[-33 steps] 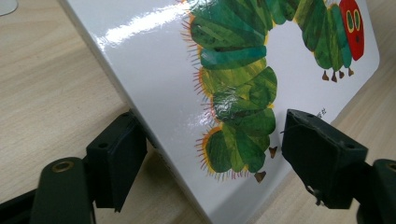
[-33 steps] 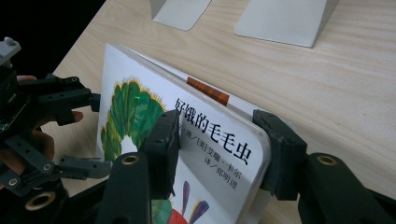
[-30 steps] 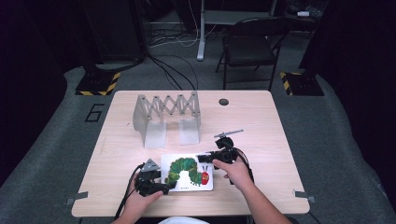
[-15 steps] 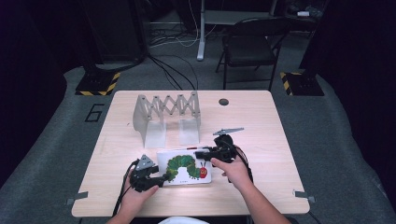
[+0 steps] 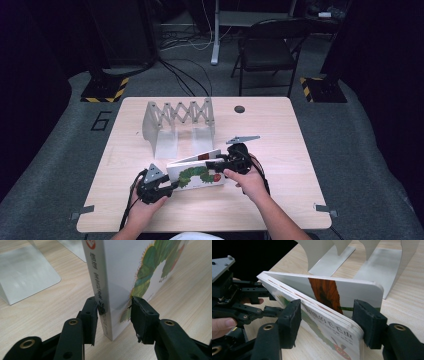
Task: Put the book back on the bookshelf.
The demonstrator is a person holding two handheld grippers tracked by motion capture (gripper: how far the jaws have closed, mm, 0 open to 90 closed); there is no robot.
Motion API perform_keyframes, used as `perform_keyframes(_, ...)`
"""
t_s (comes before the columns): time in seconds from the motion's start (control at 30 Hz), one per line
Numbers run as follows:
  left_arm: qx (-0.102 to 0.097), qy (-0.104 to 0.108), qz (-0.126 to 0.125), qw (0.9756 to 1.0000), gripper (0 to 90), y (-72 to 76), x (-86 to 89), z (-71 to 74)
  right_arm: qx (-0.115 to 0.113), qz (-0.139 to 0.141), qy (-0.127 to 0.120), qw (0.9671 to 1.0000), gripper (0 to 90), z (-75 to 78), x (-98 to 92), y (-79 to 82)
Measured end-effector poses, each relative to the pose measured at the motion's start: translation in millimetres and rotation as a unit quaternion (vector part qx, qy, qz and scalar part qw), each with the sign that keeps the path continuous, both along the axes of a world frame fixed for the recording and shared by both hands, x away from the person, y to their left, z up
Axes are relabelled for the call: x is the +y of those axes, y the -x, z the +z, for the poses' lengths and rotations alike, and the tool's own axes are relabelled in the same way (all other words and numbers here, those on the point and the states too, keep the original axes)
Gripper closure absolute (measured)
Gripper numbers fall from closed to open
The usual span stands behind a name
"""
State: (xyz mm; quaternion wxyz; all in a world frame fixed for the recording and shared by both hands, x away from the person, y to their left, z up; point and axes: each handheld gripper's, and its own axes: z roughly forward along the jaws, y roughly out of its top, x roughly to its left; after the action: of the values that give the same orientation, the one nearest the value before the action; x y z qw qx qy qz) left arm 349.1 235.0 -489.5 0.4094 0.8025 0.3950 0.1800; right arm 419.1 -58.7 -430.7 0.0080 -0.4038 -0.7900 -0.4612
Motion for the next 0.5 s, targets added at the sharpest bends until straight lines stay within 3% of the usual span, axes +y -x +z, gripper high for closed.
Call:
perform_keyframes(0.1, -0.001, -0.01, -0.006, 0.9999, 59.8, 1.5, -0.4, 1.0, 0.002, 0.004, 0.005, 1.0, 36.0, -1.8, 0.4, -0.4)
perform_keyframes(0.3, -0.009, -0.009, -0.007, 0.9999, 60.6, 2.6, -0.6, -0.1, 0.003, 0.011, 0.003, 0.9999, 36.0, -2.5, -1.1, -0.6)
perform_keyframes(0.5, -0.01, -0.016, -0.023, 0.9996, 61.3, 4.8, -1.1, 0.0, 0.005, 0.02, 0.009, 0.9997, 35.6, -1.8, -4.7, 1.7)
